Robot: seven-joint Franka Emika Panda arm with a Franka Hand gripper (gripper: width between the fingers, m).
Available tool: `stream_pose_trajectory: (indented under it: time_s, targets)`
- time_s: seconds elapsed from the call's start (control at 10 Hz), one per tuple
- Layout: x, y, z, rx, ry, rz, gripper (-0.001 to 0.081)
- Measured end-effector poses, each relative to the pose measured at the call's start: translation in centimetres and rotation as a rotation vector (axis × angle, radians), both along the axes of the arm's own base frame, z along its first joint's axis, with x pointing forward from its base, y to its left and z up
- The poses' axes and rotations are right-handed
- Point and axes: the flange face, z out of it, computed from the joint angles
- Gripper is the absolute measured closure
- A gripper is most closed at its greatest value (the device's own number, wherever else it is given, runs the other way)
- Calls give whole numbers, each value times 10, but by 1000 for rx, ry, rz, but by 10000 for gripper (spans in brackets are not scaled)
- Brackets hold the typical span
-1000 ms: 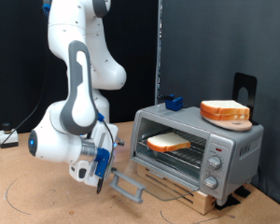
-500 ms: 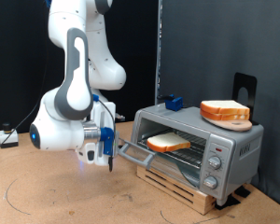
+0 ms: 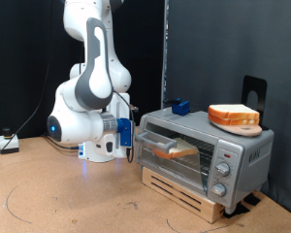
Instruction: Make a piece of toast with the oven
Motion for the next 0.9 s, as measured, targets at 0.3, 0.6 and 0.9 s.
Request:
stream_pose_trajectory:
  time_s: [0.3, 0.6, 0.9]
  targets:
    - [-12, 31, 14, -21, 1, 10, 5]
    - [-22, 48, 34, -68, 6, -28, 5]
    - [-17, 12, 35, -201, 16, -149, 5]
